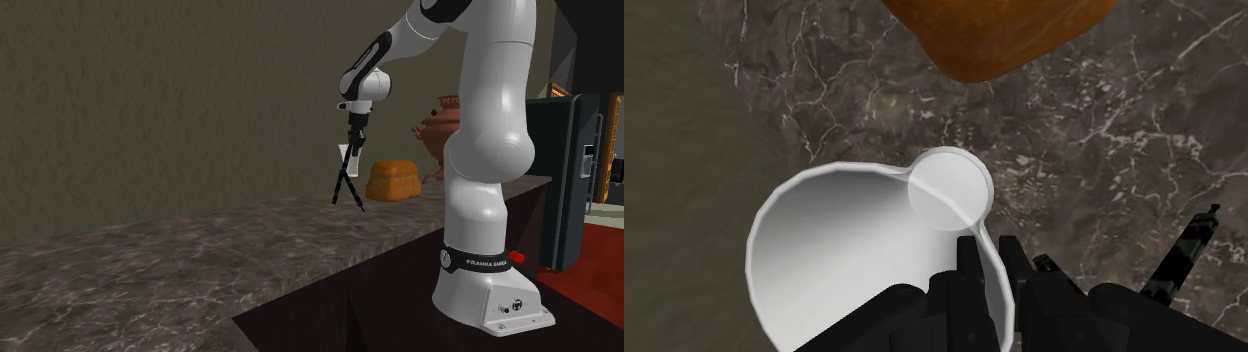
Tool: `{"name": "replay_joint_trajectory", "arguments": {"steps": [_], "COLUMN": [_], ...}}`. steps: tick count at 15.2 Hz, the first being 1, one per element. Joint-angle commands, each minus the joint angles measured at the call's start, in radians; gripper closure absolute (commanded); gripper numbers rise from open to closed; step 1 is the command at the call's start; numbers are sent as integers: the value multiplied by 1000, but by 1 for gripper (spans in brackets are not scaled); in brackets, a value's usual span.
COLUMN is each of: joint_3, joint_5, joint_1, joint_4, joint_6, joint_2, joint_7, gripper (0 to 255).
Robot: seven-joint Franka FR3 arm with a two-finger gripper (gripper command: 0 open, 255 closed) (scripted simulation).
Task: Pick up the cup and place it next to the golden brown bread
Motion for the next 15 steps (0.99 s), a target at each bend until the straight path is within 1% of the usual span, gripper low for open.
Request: {"name": "replay_joint_trajectory", "arguments": {"steps": [1, 8, 15], "joint_3": [-8, -24, -5], "joint_5": [24, 116, 248], "joint_1": [3, 3, -22], "joint_4": [-13, -67, -108], "joint_6": [26, 121, 206], "joint_2": [21, 96, 188], "joint_7": [-16, -79, -170], "gripper": [255, 255, 255]}}
